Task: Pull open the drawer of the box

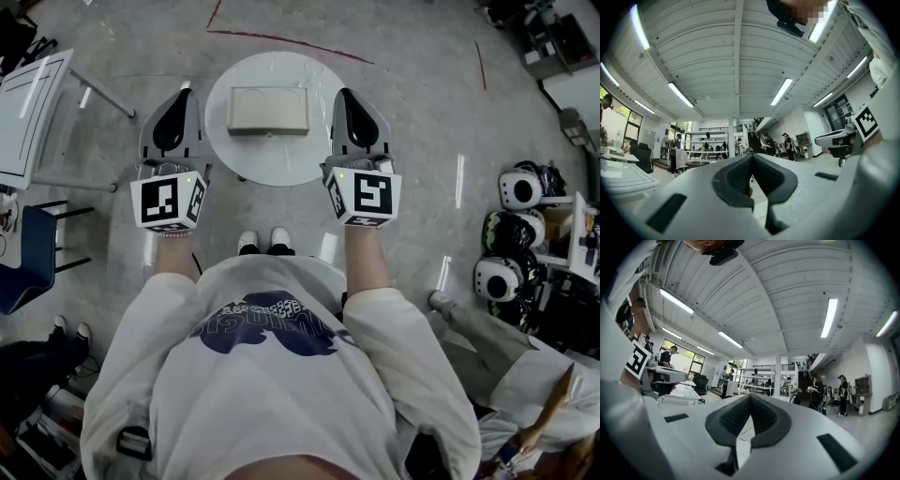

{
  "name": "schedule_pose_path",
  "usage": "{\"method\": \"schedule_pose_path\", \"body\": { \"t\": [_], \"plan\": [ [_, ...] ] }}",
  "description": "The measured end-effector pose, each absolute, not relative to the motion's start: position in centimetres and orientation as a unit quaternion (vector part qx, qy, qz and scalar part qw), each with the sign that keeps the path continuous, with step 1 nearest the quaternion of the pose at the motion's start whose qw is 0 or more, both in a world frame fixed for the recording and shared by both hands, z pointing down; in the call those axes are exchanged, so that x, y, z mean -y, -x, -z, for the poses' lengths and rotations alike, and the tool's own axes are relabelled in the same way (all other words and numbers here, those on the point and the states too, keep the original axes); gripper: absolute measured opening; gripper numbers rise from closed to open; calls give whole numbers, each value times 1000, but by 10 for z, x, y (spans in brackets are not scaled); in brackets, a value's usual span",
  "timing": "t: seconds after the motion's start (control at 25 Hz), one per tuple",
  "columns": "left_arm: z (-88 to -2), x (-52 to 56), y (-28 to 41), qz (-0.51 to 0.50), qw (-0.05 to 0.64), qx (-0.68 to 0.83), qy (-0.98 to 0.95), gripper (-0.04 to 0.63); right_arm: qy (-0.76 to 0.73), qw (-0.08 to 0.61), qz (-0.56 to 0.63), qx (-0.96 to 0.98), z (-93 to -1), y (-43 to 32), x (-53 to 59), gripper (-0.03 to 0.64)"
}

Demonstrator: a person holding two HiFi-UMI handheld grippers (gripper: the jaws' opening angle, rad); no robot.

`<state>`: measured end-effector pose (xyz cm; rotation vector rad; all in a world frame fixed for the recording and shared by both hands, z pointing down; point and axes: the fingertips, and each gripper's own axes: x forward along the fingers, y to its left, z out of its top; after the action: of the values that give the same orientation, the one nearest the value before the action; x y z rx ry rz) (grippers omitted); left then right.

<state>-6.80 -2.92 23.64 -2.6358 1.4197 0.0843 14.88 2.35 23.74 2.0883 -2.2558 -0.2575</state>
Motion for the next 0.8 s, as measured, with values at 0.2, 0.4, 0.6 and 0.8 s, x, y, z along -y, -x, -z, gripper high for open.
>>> {"method": "schedule_pose_path", "body": {
  "t": [0.2, 0.4, 0.6, 0.8],
  "plan": [
    [-245, 27, 89, -7, 62, -489, 870, 8, -679, -20, 43, 733, -241, -174, -34, -3],
    [-262, 26, 116, 14, 26, -511, 859, 9, -681, -28, 23, 732, -248, -203, -41, 46],
    [-285, 21, 121, 29, -26, -515, 857, 45, -676, -21, 14, 736, -256, -222, -41, 66],
    [-308, 14, 118, 55, -53, -526, 847, 89, -657, -14, 8, 754, -267, -225, -38, 71]
  ]
}}
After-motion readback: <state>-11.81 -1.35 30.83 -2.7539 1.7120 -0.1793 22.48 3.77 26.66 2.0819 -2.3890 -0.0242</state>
